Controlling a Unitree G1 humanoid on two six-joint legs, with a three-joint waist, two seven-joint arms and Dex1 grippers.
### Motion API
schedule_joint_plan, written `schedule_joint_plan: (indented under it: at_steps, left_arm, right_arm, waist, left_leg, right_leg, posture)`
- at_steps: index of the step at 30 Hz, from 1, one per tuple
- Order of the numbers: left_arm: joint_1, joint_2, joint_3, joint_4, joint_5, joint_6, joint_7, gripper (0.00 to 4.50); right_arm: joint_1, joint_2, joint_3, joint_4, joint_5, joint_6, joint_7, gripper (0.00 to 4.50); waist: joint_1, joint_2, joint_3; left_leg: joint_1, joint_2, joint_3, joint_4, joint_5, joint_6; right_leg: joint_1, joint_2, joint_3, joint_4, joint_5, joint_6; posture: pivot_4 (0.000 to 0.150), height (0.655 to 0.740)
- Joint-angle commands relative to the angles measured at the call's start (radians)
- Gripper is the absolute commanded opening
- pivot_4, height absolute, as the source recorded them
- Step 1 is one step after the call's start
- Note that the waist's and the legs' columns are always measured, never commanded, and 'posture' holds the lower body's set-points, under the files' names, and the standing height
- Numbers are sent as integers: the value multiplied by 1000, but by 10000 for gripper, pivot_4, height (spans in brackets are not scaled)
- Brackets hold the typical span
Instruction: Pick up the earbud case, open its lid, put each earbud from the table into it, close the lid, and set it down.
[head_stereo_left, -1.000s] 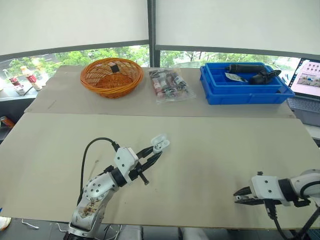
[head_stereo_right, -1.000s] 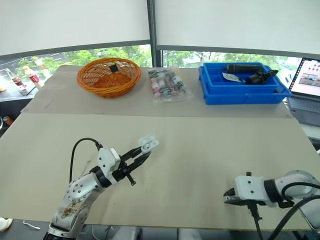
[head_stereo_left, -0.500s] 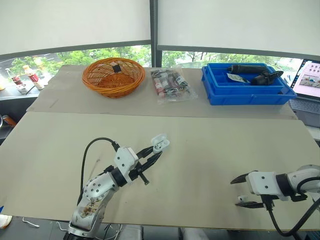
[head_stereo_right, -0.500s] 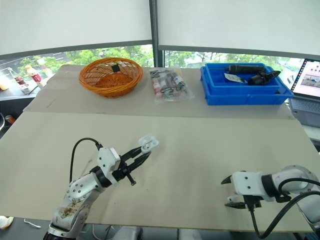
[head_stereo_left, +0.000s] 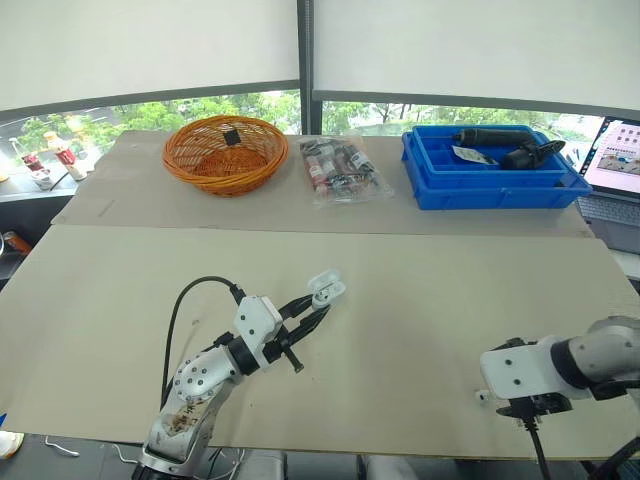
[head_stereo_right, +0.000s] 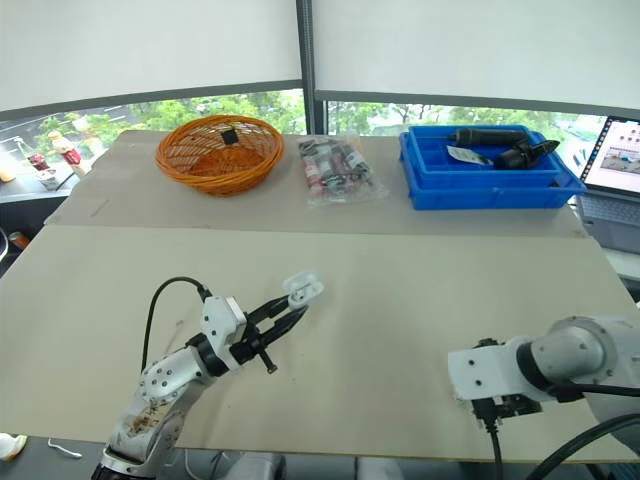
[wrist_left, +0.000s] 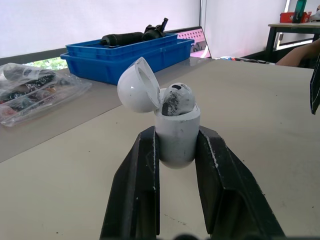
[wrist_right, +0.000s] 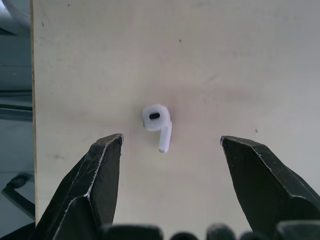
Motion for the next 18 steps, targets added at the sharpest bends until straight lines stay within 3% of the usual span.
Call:
schedule_joint_plan:
  at_steps: [1,15,18]
  left_arm:
    - [3,2,3,-40,-4,-6,3,5036]
    - [5,3,-2,-42,-4,-4,8,5036]
    - [5,3,-3,-43,-4,-5,9,5036]
  right_arm:
    - [-50,7,64,-10,-30,11,17,34860]
    - [-202,70,212,79,-63,6,87,34860]
    - [-212,81,221,74,-61,17,97,26825]
  waist:
    - [0,0,0]
    - [-1,0,0]
    - [-1,-1,0]
  left_leg:
    - [0,0,0,0,0,0]
    - [0,0,0,0,0,0]
    - [0,0,0,0,0,0]
  right_leg:
    - [0,0,0,0,0,0]
    - [0,0,0,0,0,0]
    - [0,0,0,0,0,0]
  posture:
    - [1500,7303]
    - [1500,7303]
    - [1500,7303]
